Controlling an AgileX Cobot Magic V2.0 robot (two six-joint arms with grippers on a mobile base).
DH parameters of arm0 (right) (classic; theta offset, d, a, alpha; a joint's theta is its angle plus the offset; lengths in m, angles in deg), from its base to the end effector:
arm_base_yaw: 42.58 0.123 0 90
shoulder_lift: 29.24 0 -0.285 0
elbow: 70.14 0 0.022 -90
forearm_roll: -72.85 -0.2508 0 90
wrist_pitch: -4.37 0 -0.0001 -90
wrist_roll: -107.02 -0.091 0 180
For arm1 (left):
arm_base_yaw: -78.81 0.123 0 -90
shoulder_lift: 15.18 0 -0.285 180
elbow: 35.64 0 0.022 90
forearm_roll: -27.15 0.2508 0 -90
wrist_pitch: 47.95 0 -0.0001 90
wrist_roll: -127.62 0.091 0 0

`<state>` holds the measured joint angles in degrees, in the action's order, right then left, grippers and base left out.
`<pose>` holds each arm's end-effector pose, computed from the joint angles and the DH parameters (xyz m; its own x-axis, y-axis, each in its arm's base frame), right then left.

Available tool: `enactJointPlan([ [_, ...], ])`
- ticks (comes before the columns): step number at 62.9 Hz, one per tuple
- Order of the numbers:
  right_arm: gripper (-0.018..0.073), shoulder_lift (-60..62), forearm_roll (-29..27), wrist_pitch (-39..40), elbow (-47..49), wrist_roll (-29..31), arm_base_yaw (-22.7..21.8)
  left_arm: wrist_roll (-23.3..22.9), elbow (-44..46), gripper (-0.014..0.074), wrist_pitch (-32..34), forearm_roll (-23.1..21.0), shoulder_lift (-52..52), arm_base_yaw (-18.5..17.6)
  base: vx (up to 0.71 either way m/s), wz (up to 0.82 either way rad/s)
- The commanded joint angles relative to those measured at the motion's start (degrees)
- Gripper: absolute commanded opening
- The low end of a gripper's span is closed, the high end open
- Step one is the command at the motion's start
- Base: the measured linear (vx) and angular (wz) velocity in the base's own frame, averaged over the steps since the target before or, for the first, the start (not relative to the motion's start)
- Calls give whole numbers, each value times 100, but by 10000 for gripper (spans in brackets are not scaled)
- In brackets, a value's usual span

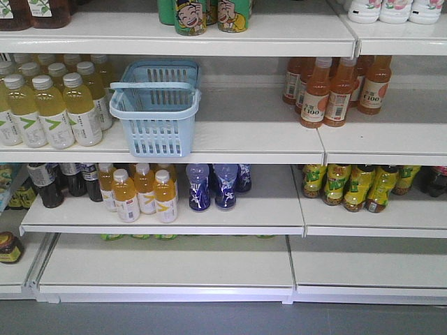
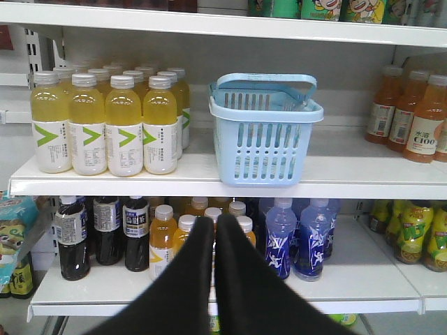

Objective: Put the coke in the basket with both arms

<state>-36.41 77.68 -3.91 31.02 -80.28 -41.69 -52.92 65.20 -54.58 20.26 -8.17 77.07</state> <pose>0.0566 -0.0002 0.1911 -0.0744 0.0428 -0.9963 -0.0002 0.9991 0.0429 0.0567 -0.0030 0.1920 -0.0533 -0.1270 -0.9905 0.0377 0.9909 -0.1290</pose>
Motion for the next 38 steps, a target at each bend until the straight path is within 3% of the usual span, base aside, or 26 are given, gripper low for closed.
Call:
enactJointPlan([
  [1,-5,101,54,440,-58,53,-26,-49,7,-8,430,-71,-76,-12,6,0],
  [38,-5,101,54,440,-58,53,-26,-49,7,-8,430,-71,-76,-12,5,0],
])
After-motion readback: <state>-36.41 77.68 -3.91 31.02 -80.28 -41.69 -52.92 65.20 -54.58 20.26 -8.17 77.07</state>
